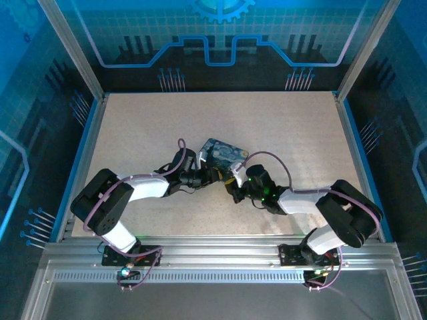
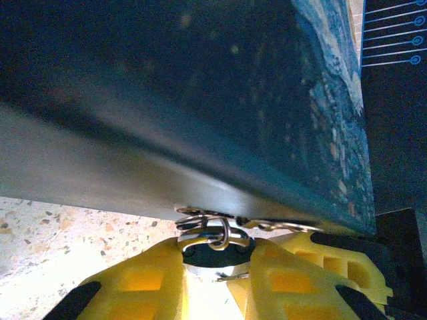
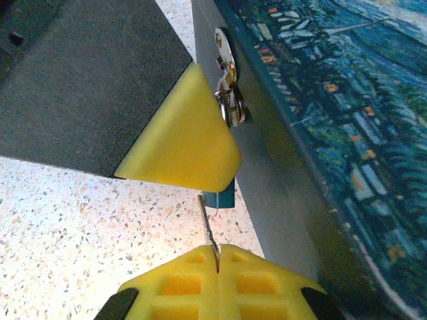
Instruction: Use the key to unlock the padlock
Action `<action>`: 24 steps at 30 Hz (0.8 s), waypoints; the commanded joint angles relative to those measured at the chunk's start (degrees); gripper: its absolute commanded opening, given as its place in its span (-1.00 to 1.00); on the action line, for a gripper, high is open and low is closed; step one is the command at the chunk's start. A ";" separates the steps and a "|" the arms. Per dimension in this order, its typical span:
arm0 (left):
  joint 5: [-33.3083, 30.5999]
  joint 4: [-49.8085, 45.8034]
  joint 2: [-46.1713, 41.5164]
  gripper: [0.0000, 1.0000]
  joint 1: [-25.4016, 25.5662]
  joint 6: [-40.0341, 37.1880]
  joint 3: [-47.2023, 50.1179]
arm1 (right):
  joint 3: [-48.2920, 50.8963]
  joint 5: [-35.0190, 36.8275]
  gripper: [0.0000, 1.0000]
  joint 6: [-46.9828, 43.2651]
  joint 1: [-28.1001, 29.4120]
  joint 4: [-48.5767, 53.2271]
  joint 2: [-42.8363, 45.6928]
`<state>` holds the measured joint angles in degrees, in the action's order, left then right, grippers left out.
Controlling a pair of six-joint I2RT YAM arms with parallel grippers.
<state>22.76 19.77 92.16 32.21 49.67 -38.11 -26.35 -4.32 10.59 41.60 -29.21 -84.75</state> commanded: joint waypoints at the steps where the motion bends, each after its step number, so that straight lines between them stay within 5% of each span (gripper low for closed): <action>1: 1.05 -0.17 -2.02 -0.56 0.63 1.03 -1.00 | 0.67 3.04 -1.00 -0.73 0.29 0.81 1.33; 24: 0.56 -0.75 -2.67 -0.57 0.71 0.98 -0.66 | 0.43 2.53 -1.00 -0.45 0.40 0.42 0.77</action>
<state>22.33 19.33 91.68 32.42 50.11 -38.11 -25.47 -2.13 10.41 41.63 -28.77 -83.96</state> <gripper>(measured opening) 0.218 0.062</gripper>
